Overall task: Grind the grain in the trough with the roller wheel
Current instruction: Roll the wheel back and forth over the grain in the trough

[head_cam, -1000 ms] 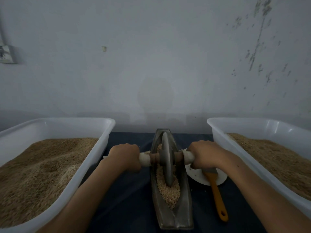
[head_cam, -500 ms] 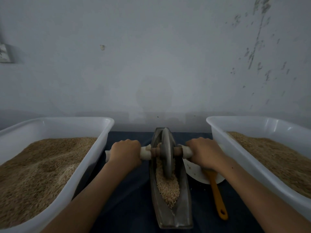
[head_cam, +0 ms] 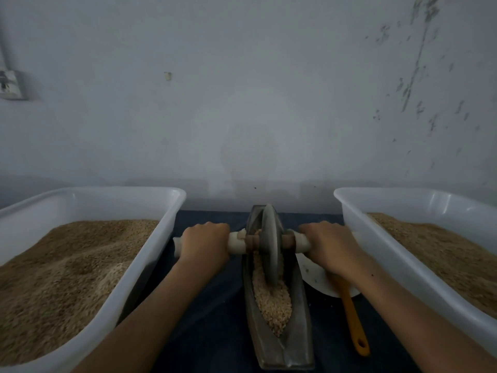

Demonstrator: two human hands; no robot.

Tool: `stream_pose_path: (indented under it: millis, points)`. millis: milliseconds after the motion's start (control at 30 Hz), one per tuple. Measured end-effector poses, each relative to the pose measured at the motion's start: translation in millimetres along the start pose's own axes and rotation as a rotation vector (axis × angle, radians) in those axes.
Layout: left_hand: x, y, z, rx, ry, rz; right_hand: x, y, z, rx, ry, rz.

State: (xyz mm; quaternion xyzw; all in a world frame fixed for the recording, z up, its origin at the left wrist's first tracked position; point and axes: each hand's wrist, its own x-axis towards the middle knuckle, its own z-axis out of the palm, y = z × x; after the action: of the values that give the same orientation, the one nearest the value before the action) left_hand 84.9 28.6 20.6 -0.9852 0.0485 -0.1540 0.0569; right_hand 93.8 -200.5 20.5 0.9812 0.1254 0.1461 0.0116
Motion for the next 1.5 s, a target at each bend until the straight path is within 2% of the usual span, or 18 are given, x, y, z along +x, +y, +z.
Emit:
stream_pose_path:
  millis: [67,167,367,467,567,700,833,933,1067,1167,1267,1400,1500]
  points:
    - [0,2,0,0.003,0.067,0.003,1,2,4,0.041,0.017,0.018]
    - [-2,4,-1,0.019,0.061,0.016,1,5,6,0.045,-0.028,0.018]
    - [-2,-1,-11,0.018,-0.179,0.047,4,6,-10,0.017,-0.332,-0.014]
    - [-3,-2,-14,0.015,-0.22,0.058,4,7,-12,0.03,-0.378,-0.017]
    - [-3,1,-13,0.029,-0.163,0.045,4,9,-7,0.051,-0.341,-0.009]
    - [-3,7,-11,0.055,-0.038,0.017,3,8,3,0.054,-0.146,0.014]
    - [-2,8,-9,0.045,-0.024,0.006,1,6,6,0.043,-0.04,0.024]
    - [-1,4,-10,0.035,-0.096,0.023,1,5,-1,0.01,-0.104,0.003]
    - [-1,-2,-12,-0.017,-0.282,0.037,2,2,-16,-0.013,-0.319,-0.021]
    - [-1,-4,-12,-0.04,-0.34,0.03,1,1,-18,-0.034,-0.343,-0.018]
    - [-1,-2,-9,-0.016,-0.259,0.012,0,1,-13,-0.016,-0.272,-0.009]
    - [-1,5,-5,0.015,-0.059,-0.019,0,2,-2,0.0,-0.073,0.008]
    - [-2,6,-4,0.014,0.005,-0.017,0,2,3,0.027,0.002,0.026]
